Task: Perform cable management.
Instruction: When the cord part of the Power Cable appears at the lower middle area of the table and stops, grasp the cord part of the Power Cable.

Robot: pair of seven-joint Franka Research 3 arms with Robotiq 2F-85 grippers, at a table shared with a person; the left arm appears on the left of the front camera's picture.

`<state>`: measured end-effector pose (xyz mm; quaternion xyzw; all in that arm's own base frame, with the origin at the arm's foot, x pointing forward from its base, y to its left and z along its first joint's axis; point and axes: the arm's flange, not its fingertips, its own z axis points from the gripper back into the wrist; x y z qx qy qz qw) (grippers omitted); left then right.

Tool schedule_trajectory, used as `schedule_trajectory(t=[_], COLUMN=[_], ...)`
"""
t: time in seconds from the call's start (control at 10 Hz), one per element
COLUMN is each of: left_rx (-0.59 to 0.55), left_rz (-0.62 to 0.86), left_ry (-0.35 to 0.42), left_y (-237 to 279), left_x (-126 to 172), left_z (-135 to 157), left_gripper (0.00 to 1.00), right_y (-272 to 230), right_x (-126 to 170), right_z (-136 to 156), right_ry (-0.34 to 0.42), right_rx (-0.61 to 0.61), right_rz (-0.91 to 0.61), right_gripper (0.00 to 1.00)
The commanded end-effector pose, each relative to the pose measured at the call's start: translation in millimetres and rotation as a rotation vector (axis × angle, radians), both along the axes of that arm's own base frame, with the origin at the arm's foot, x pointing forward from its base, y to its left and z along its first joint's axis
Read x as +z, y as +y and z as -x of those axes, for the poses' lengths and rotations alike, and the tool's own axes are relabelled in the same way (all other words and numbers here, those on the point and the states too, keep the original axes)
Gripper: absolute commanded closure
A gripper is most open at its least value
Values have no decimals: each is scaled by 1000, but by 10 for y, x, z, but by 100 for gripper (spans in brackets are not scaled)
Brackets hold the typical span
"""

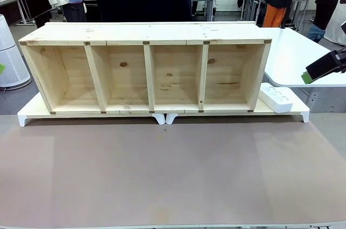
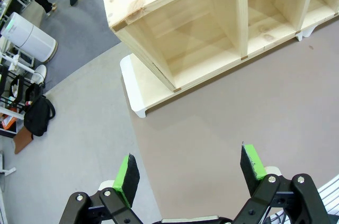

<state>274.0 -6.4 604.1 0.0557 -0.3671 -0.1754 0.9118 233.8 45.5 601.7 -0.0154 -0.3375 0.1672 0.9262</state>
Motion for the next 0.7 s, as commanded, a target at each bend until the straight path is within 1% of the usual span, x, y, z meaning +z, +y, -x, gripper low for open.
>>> schedule_trajectory(t=[0.0,0.6], left_rx=[5,5], left_rz=[3,3], left_ry=[-3,-3], left_y=[-8,-8], left_x=[6,6], left_z=[0,0], left_gripper=[0,0], right_y=[-1,-1], right_x=[5,5], right_z=[-5,-5], right_ry=[-4,-4], right_rx=[-1,-1], right_rz=[-1,-1], right_gripper=[0,0])
